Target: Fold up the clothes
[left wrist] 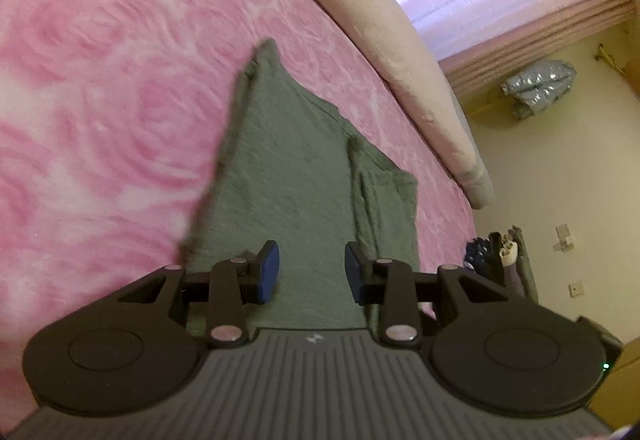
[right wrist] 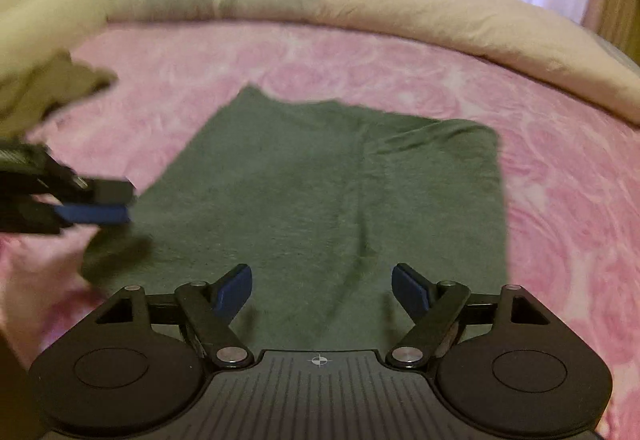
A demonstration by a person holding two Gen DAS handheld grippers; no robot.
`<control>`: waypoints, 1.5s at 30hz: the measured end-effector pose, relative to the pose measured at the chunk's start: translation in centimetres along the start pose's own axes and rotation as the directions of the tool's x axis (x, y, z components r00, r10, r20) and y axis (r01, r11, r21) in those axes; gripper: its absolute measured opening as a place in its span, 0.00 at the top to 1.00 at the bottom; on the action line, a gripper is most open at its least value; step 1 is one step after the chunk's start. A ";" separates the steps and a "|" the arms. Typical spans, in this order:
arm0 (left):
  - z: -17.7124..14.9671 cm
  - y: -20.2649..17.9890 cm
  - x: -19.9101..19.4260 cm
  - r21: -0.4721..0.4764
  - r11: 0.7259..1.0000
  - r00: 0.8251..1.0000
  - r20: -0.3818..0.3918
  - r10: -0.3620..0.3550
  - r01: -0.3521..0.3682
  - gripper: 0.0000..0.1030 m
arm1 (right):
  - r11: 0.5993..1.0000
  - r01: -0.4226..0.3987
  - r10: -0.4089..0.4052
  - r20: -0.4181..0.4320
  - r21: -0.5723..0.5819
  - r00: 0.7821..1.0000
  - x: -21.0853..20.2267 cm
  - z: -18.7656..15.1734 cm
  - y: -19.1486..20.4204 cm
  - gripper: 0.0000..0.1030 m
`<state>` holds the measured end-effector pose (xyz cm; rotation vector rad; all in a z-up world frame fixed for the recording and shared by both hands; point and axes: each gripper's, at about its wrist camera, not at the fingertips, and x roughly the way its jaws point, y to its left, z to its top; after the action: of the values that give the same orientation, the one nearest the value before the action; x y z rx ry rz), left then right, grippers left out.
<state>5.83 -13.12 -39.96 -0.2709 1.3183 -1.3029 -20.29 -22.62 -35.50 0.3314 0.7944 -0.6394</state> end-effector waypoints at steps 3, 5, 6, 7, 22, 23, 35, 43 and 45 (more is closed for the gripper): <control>-0.3 -1.5 2.3 0.003 0.999 0.999 -0.037 -0.036 0.037 0.71 | 0.991 0.006 -0.011 0.037 0.136 0.999 -2.0 0.0 -4.1 0.22; 0.0 -2.4 4.8 -0.002 0.999 0.997 -0.060 -0.052 0.052 0.71 | 0.961 0.040 -0.050 0.029 0.272 0.998 -2.3 -0.4 -7.8 0.23; 0.2 -2.8 6.1 -0.006 0.998 0.996 -0.071 -0.056 0.056 0.71 | 0.939 0.057 -0.069 0.024 0.338 0.997 -2.5 -0.7 -9.7 0.23; 0.4 -3.2 7.4 -0.009 0.998 0.995 -0.081 -0.056 0.056 0.71 | 0.911 0.075 -0.086 0.009 0.406 0.996 -2.5 -0.9 -11.5 0.23; 1.7 -5.4 16.8 0.010 1.000 0.985 -0.173 -0.014 0.016 0.98 | 0.840 0.021 0.018 -0.067 0.542 0.998 4.0 0.7 -18.9 0.45; 1.8 -5.7 16.5 0.034 0.999 0.986 -0.169 -0.006 0.012 0.98 | 0.848 0.023 0.019 -0.073 0.529 0.997 4.3 1.0 -18.7 0.45; 8.2 -4.6 5.5 0.210 0.960 0.982 0.026 0.185 -0.186 0.98 | 0.935 -0.070 0.116 -0.114 0.347 0.987 9.0 4.7 -11.4 0.45; 7.9 0.5 5.4 0.098 0.977 0.982 0.006 0.187 -0.187 0.96 | 0.966 -0.058 0.092 -0.122 0.253 0.988 10.7 4.4 -7.7 0.45; 7.8 0.9 5.4 0.082 0.983 0.986 0.010 0.165 -0.165 0.96 | 0.962 -0.073 0.104 -0.104 0.264 0.989 10.5 4.0 -8.0 0.45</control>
<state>11.12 -21.02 -40.95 -0.1039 1.2533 -1.2123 -17.63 -34.97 -41.01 0.6456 0.8039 -0.6446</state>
